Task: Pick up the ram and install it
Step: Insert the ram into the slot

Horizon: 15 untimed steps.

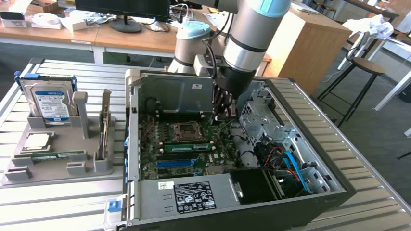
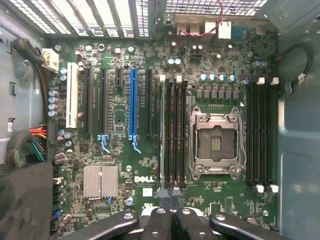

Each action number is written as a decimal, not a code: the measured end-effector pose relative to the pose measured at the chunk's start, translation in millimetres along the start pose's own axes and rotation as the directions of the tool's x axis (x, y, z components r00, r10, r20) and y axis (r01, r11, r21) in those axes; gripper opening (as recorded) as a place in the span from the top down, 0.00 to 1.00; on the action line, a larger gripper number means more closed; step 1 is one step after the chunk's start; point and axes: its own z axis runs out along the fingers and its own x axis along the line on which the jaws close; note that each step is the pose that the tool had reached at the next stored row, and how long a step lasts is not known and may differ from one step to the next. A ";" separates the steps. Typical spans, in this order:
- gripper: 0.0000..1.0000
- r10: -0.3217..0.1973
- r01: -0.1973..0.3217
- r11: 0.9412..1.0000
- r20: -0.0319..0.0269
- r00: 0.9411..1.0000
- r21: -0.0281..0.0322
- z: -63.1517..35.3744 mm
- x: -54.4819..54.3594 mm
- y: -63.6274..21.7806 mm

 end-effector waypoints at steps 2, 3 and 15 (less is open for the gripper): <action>0.90 0.000 0.000 1.000 0.000 1.000 0.000 1.3 0.1 -0.1; 0.90 0.000 0.000 1.000 0.000 1.000 0.000 2.0 0.1 -0.1; 0.90 0.000 0.000 1.000 0.000 1.000 0.000 12.4 0.6 -0.4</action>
